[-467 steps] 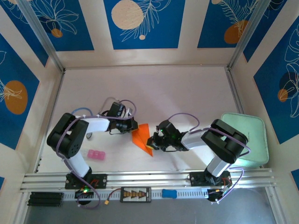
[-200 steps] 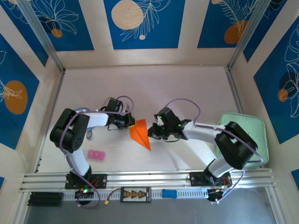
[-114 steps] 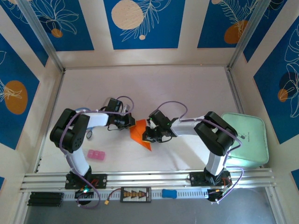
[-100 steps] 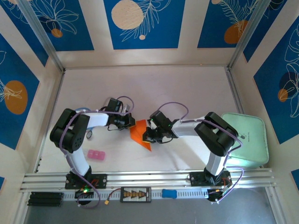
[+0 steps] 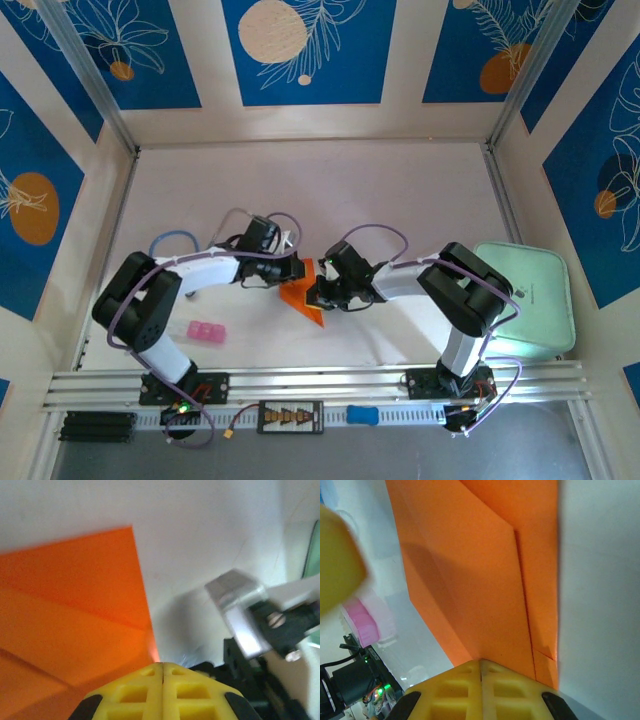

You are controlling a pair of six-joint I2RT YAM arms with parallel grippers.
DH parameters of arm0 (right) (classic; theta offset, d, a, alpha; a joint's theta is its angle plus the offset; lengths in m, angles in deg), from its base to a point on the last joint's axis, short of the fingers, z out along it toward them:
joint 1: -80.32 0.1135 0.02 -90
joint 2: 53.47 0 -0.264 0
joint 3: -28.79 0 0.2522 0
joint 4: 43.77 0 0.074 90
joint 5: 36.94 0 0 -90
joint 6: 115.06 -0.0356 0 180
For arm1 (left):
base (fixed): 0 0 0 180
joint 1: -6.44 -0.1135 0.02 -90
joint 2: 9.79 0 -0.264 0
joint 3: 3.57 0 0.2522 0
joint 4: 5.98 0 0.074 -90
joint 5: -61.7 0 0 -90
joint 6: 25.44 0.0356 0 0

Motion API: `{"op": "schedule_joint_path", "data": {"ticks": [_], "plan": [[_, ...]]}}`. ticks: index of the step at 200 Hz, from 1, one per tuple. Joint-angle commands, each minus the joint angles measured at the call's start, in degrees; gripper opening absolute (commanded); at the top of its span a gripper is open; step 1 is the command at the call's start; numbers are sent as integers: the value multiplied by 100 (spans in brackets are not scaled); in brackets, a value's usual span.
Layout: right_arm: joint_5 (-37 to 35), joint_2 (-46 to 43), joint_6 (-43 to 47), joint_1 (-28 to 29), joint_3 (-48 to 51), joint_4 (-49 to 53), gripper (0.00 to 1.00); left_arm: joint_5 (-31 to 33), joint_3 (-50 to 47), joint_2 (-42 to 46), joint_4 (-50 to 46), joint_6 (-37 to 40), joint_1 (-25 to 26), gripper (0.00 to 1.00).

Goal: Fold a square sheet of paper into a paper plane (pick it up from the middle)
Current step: Fourth fold the wing at the center of the table.

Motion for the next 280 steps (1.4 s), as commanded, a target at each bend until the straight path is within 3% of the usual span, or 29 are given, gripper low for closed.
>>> {"op": "schedule_joint_path", "data": {"ticks": [1, 79, 155, 215, 280], "plan": [[-191, 142, -122, 47, 342, 748, 0, 188, -246, -219, 161, -345, 109, 5], [-207, -317, 28, 102, 473, 755, 0, 538, -435, -655, 67, -291, 82, 1], [-280, -1064, 287, 269, 439, 1073, 3, 495, -386, -712, -35, -128, 52, 0], [-114, -820, 446, 332, 265, 1363, 3, 463, -331, -702, -105, -71, 50, 0], [-194, -1125, 17, 348, 1166, 1013, 2, 502, -296, -734, -193, -18, 41, 0]]}}
